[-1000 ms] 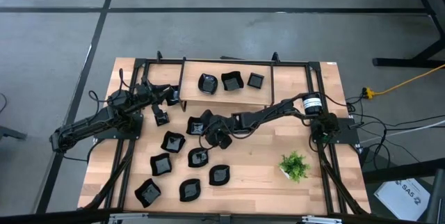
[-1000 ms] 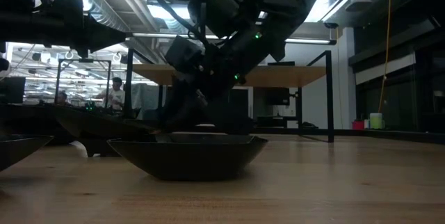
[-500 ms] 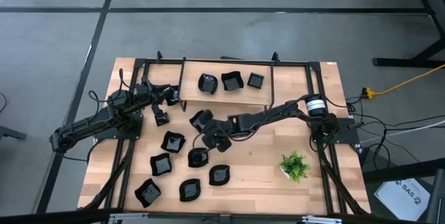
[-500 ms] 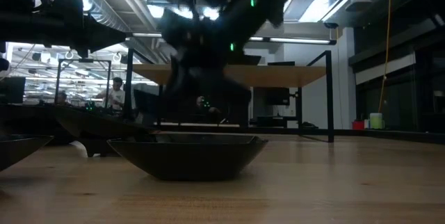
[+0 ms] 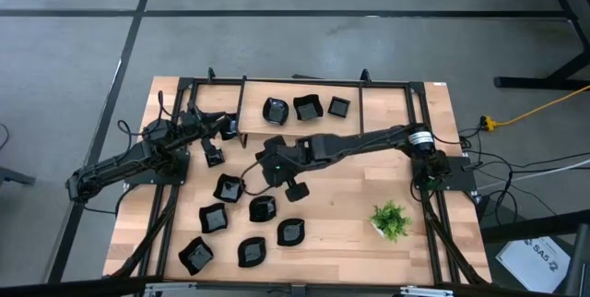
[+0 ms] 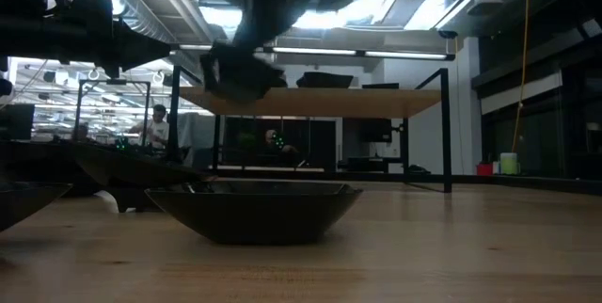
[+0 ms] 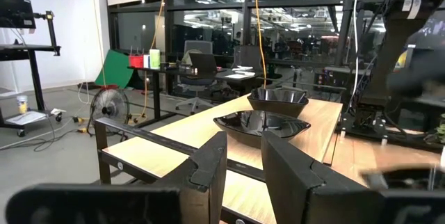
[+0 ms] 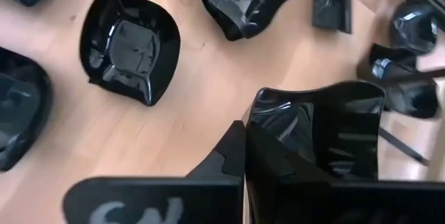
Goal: Pick & Place Mini shaped plates
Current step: Stack the distorted square plate on top of the distorted square plate on the shelf
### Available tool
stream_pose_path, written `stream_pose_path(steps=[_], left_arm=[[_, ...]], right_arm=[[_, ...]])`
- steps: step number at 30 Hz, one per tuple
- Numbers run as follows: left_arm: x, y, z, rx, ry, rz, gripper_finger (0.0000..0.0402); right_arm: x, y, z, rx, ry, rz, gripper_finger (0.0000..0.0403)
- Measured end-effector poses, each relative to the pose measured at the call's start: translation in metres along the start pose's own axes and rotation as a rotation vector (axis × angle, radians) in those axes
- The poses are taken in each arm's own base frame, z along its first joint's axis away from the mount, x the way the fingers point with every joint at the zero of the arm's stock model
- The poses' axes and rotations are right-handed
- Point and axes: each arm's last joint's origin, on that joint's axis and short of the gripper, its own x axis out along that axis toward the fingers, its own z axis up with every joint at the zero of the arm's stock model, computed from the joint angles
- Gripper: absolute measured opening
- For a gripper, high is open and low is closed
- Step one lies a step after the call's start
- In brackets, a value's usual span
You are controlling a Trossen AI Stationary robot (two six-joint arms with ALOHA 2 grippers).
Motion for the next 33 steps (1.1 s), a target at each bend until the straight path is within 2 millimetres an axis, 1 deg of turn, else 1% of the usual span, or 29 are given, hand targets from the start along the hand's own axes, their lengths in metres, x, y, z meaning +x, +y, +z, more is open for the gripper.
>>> stream_pose_path(steps=[4, 7, 11, 16, 23, 27, 29, 33], left_arm=[[0.0, 0.0, 0.0, 0.0, 0.0, 0.0, 0.0086], [0.0, 0.0, 0.0, 0.0, 0.001, 0.0, 0.0086], [0.0, 0.0, 0.0, 0.0, 0.001, 0.0, 0.0086], [0.0, 0.0, 0.0, 0.0, 0.0, 0.0, 0.0086], [0.0, 0.0, 0.0, 0.0, 0.0, 0.0, 0.0086], [0.0, 0.0, 0.0, 0.0, 0.001, 0.0, 0.0086], [0.0, 0.0, 0.0, 0.0, 0.0, 0.0, 0.0086], [0.0, 0.0, 0.0, 0.0, 0.0, 0.0, 0.0086]], right_arm=[[-0.028, -0.008, 0.006, 0.054, 0.034, 0.013, 0.0003], [-0.045, -0.016, 0.011, 0.111, 0.03, 0.006, 0.0003], [-0.061, -0.023, 0.01, 0.166, 0.069, -0.055, 0.0003], [-0.071, -0.028, 0.004, 0.182, 0.16, -0.137, 0.0002], [-0.073, -0.039, -0.012, 0.197, 0.286, -0.185, 0.0002], [-0.074, -0.046, -0.023, 0.239, 0.352, -0.179, 0.0002], [-0.078, -0.049, -0.03, 0.26, 0.401, -0.17, 0.0002], [-0.093, -0.057, -0.04, 0.316, 0.437, -0.193, 0.0002]])
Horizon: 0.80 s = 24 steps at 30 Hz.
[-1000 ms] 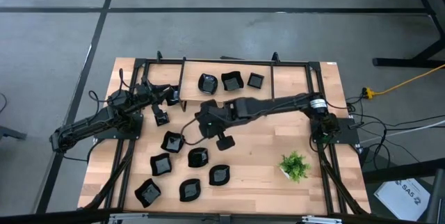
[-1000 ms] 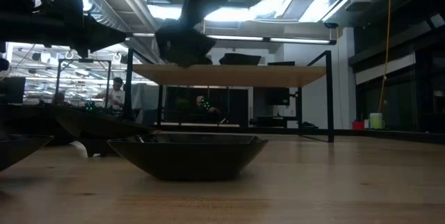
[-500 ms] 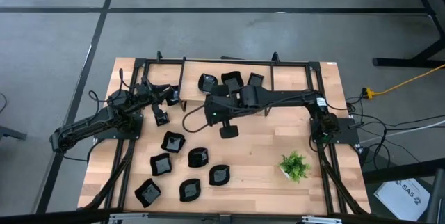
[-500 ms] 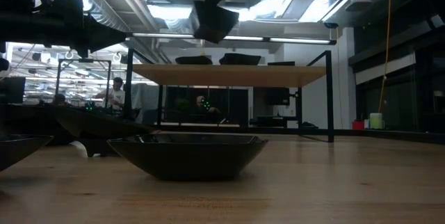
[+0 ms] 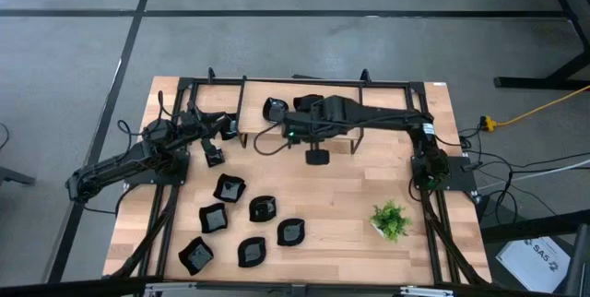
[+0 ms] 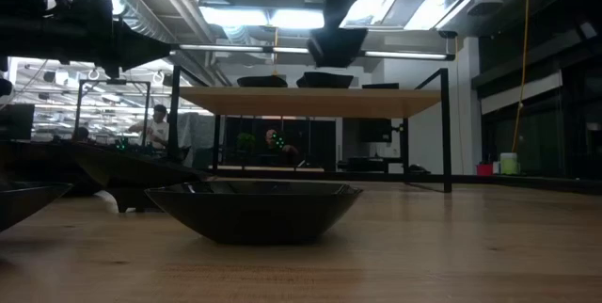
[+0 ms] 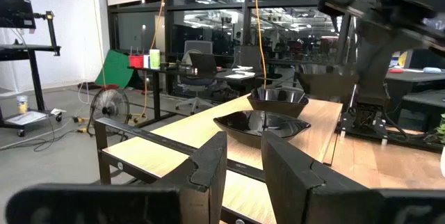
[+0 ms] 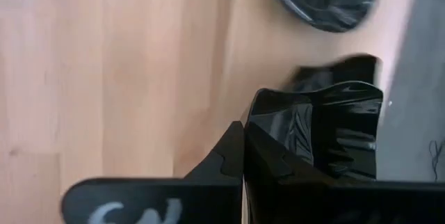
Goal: Pick & Place Mini shaped plates
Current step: Stack the distorted square plate on top of the distorted square plate on the shelf
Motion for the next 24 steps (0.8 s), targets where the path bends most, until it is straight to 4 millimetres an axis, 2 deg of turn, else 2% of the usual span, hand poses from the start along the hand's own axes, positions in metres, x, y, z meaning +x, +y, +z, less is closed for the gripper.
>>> stream_pose_path(steps=[8, 17, 20, 24], left_arm=[[0.0, 0.0, 0.0, 0.0, 0.0, 0.0, 0.0086], [0.0, 0.0, 0.0, 0.0, 0.0, 0.0, 0.0086], [0.0, 0.0, 0.0, 0.0, 0.0, 0.001, 0.0086], [0.0, 0.0, 0.0, 0.0, 0.0, 0.0, 0.0086]], right_arm=[[-0.013, -0.036, -0.015, 0.102, -0.048, -0.034, 0.0002], [0.006, -0.077, -0.021, 0.197, -0.082, -0.019, 0.0002], [0.008, -0.084, -0.02, 0.183, -0.134, 0.035, 0.0002], [0.007, -0.082, -0.019, 0.098, -0.168, 0.113, 0.0002]])
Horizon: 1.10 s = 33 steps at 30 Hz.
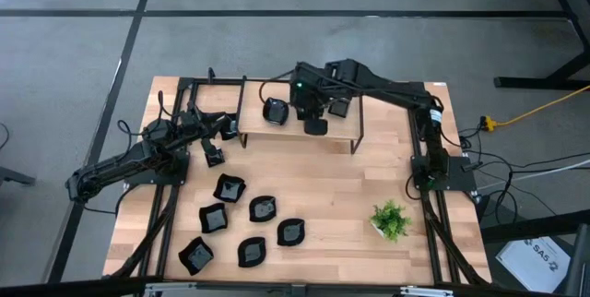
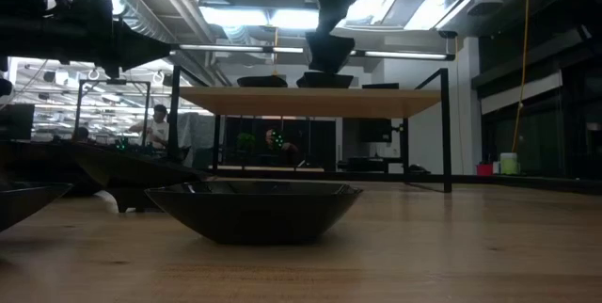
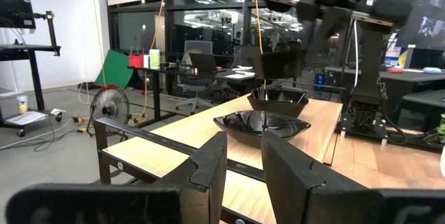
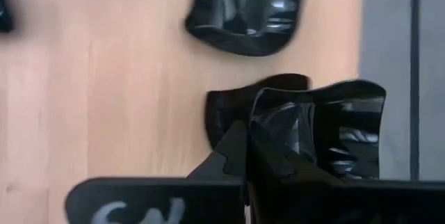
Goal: Pick & Place Mini shaped plates
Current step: Stack the distorted square plate on top of the distorted square plate on the shelf
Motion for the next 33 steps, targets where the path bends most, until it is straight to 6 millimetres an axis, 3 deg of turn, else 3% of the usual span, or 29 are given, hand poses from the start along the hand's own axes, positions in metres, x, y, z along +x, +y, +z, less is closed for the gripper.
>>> stream_pose_path(steps=[13, 21, 33], left_arm=[[0.0, 0.0, 0.0, 0.0, 0.0, 0.0, 0.0086], [0.0, 0.0, 0.0, 0.0, 0.0, 0.0, 0.0086], [0.0, 0.0, 0.0, 0.0, 0.0, 0.0, 0.0086]], right_arm=[[0.007, 0.003, 0.002, -0.034, -0.006, 0.075, 0.0002], [0.033, 0.006, -0.002, -0.04, 0.042, 0.081, 0.0003], [0.041, 0.007, -0.005, -0.057, 0.085, 0.029, 0.0037]])
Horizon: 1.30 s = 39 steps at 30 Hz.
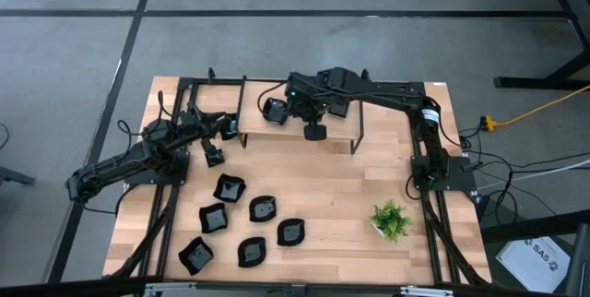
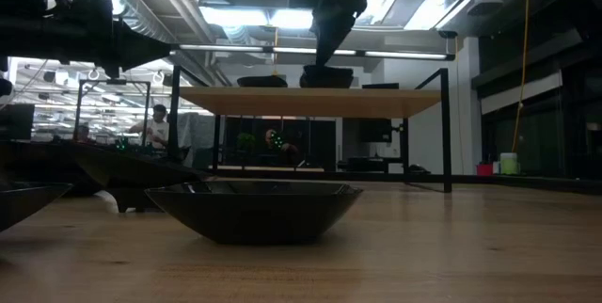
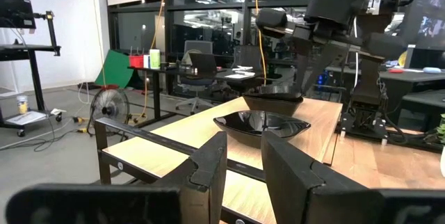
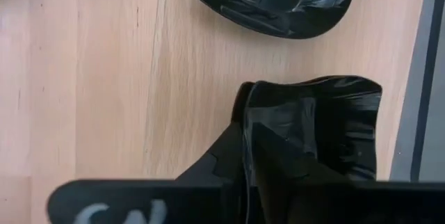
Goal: Pick & Place Mini shaped plates
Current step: Stack the distorted square plate on top of the distorted square plate on the shelf, then stack the leaf-shaped plate on top of the leaf-shaped plate on the shelf
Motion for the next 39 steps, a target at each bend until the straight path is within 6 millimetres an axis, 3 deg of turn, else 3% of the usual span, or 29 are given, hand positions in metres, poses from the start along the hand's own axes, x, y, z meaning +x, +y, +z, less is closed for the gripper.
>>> stream_pose_path(steps=[8, 16, 21, 27, 29, 33, 39], left_arm=[[0.0, 0.0, 0.0, 0.0, 0.0, 0.0, 0.0086], [0.0, 0.0, 0.0, 0.0, 0.0, 0.0, 0.0086], [0.0, 0.0, 0.0, 0.0, 0.0, 0.0, 0.0086], [0.0, 0.0, 0.0, 0.0, 0.0, 0.0, 0.0086], [0.0, 0.0, 0.0, 0.0, 0.0, 0.0, 0.0086], [0.0, 0.0, 0.0, 0.0, 0.0, 0.0, 0.0086], [0.0, 0.0, 0.0, 0.0, 0.0, 0.0, 0.0086]], right_arm=[[-0.002, 0.0, -0.001, 0.041, 0.015, 0.006, 0.0076], [-0.029, 0.014, 0.003, 0.061, -0.022, 0.084, 0.0115], [-0.041, 0.028, -0.001, 0.132, 0.038, 0.122, 0.0119], [-0.034, 0.041, -0.006, 0.208, 0.138, 0.149, 0.0119], [-0.033, 0.046, -0.005, 0.171, 0.133, 0.204, 0.012], [-0.05, 0.058, -0.01, 0.114, 0.077, 0.344, 0.012], [-0.066, 0.073, -0.013, 0.136, -0.039, 0.33, 0.012]])
